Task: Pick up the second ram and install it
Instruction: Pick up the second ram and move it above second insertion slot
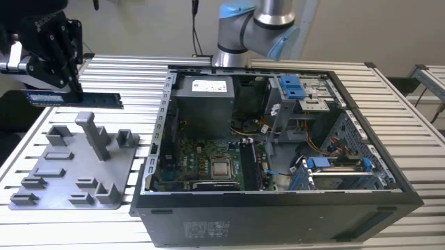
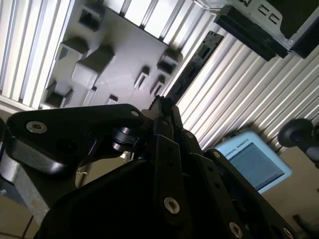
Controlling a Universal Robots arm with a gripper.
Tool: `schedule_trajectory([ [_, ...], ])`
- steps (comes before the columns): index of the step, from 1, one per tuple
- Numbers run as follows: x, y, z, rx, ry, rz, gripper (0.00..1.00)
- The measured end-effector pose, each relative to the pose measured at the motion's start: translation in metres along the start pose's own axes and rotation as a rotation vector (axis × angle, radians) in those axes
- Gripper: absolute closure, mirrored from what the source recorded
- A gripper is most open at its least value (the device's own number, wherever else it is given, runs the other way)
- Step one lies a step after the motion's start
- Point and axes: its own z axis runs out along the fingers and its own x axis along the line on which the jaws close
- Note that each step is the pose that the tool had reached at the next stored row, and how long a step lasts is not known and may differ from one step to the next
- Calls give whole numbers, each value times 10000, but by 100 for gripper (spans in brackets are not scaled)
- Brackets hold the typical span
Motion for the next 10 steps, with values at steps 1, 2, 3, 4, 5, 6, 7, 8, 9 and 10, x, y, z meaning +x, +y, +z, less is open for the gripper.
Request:
schedule_trajectory([
  [1, -1, -31, 0, -1, 0, 0, 86],
  [2, -2, -61, 0, -2, -1, 0, 86],
  [3, -4, -92, -1, -4, 0, 0, 86],
  [4, -5, -123, -2, -5, 1, 0, 86],
  [5, -6, -155, -2, -6, 0, 0, 86],
  [6, -7, -187, -2, -7, 0, -1, 86],
  [7, -8, -220, -3, -9, 0, 0, 86],
  [8, -10, -251, -3, -9, 0, 0, 86],
  [9, -11, -283, -4, -11, 0, 0, 86],
  [10, -12, -315, -4, -12, 0, 0, 86],
])
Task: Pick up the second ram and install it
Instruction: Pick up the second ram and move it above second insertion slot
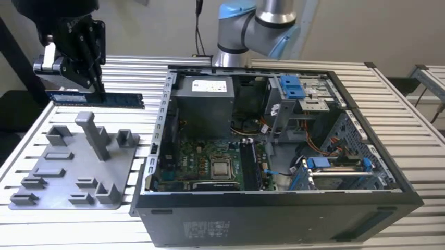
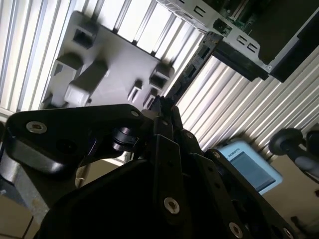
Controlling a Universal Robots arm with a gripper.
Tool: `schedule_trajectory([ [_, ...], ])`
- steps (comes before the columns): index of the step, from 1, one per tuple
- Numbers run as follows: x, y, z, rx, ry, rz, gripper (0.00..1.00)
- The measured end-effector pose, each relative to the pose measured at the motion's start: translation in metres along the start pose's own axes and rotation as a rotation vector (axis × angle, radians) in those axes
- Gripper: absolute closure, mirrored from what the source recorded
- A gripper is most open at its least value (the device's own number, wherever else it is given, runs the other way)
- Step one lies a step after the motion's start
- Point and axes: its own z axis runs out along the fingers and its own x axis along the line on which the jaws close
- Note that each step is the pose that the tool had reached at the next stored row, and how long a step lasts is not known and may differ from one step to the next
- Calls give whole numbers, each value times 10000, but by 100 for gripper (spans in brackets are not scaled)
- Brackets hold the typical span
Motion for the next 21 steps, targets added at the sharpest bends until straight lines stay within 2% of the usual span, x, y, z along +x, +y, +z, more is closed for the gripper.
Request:
schedule_trajectory([
  [7, -9, -223, -3, -9, 0, 0, 86],
  [14, -16, -419, -6, -14, 1, 0, 86],
  [21, -22, -558, -8, -14, 1, 0, 86],
])
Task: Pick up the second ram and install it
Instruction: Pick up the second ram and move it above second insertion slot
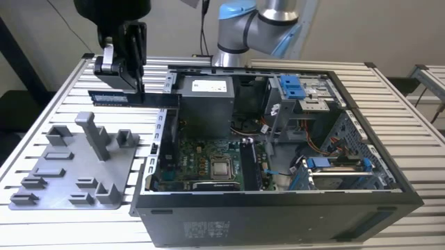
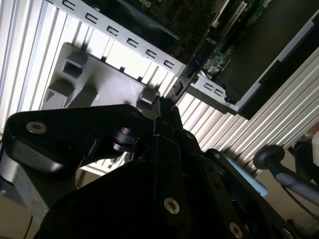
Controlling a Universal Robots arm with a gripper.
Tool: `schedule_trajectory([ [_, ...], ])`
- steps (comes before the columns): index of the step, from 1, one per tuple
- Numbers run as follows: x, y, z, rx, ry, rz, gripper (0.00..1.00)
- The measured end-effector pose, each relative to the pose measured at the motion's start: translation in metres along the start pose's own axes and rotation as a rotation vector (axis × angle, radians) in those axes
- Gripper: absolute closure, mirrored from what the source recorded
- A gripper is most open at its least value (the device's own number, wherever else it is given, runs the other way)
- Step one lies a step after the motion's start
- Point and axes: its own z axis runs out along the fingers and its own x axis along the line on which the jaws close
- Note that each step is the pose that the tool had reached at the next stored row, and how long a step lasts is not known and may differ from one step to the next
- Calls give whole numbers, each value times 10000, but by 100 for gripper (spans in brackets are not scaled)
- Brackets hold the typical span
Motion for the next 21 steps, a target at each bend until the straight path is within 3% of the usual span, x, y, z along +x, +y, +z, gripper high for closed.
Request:
schedule_trajectory([
  [8, -8, -209, -3, -3, -1, 0, 86],
  [21, -25, -641, -10, -17, 0, 0, 86],
])
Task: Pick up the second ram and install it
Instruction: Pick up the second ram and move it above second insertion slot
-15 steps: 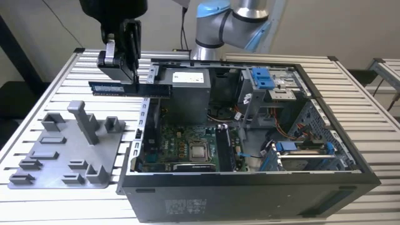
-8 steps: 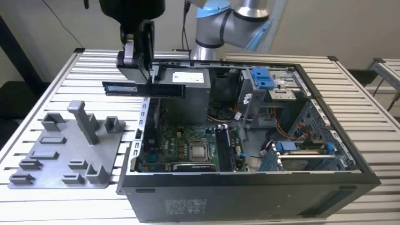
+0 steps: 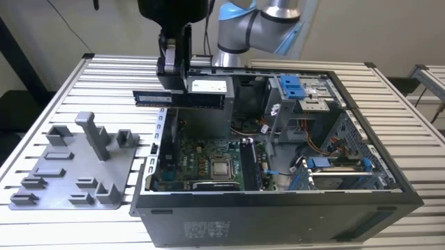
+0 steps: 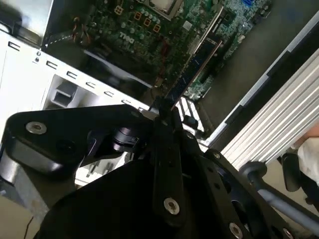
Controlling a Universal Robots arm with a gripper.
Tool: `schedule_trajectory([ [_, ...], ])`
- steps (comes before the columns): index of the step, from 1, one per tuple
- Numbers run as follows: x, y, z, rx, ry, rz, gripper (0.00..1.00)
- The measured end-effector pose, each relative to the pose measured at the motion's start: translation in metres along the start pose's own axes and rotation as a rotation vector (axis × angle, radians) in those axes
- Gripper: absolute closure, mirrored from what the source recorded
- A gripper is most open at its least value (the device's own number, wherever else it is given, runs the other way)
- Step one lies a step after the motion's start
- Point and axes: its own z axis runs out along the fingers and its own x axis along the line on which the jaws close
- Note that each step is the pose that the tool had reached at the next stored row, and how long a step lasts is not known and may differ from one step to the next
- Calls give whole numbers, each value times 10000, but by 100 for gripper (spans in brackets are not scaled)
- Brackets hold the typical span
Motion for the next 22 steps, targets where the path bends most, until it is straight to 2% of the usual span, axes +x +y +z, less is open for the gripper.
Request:
schedule_trajectory([
  [13, -17, -438, -8, -13, 1, -1, 86],
  [22, -28, -718, -12, -19, 1, 0, 86],
])
